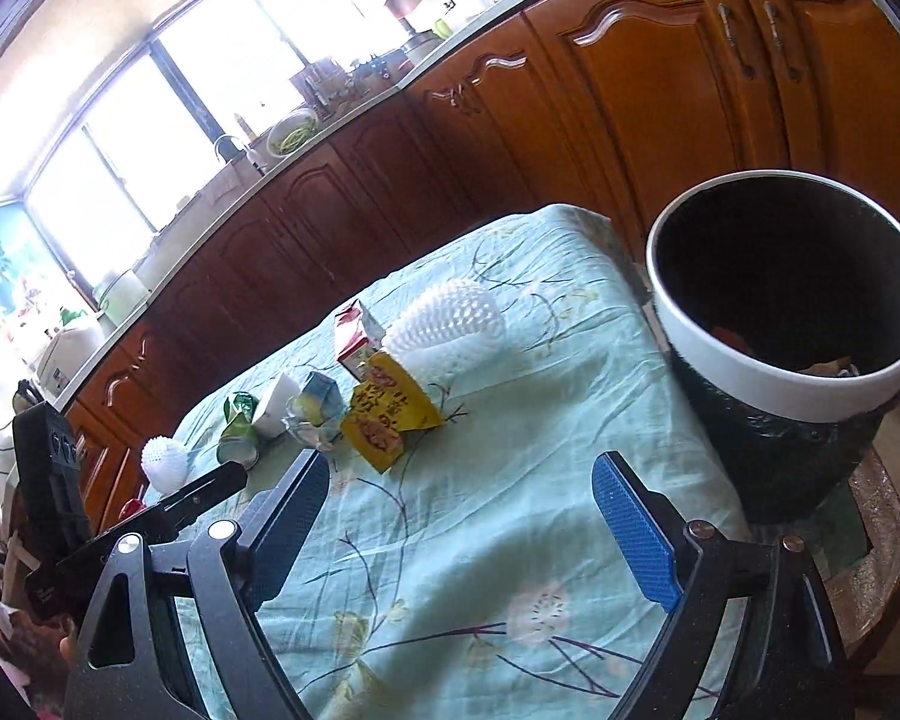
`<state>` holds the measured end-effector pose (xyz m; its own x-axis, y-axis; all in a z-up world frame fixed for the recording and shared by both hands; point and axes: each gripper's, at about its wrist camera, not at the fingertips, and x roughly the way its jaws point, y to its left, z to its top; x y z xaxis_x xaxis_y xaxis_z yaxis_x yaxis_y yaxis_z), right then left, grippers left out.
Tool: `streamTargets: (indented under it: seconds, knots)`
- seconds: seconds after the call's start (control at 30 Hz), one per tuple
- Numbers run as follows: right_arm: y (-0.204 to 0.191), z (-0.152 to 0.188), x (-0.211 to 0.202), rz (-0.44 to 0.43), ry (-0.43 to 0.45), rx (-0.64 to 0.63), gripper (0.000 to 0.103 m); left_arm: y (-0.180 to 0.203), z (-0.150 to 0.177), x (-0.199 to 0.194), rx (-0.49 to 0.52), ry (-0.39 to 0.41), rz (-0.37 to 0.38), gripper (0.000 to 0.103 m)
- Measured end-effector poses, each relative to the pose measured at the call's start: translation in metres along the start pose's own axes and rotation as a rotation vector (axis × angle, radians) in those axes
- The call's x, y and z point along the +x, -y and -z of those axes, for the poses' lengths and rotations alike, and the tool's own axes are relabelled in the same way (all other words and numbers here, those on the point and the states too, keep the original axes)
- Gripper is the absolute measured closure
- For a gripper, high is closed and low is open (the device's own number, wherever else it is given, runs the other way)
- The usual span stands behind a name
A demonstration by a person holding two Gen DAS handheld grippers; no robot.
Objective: Collect trash
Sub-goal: 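Move both open grippers back over the yellow snack bag and green can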
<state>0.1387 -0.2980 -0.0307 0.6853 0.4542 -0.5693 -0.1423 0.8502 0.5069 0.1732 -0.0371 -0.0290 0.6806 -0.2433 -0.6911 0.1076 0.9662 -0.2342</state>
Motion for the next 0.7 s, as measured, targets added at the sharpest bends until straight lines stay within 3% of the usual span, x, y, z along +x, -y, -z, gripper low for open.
streamTargets:
  seconds: [0.4,0.7]
  knots:
    - [-0.036,-0.007,0.059,-0.032,-0.082,-0.066,0.012,-0.065,-0.021,-0.001,-0.04,0.049,-0.152,0.038]
    - [-0.044,-0.015,0.093,-0.025,-0.125,-0.075,0.012,-0.088,-0.04,0.03,0.0,0.025,-0.249,0.037]
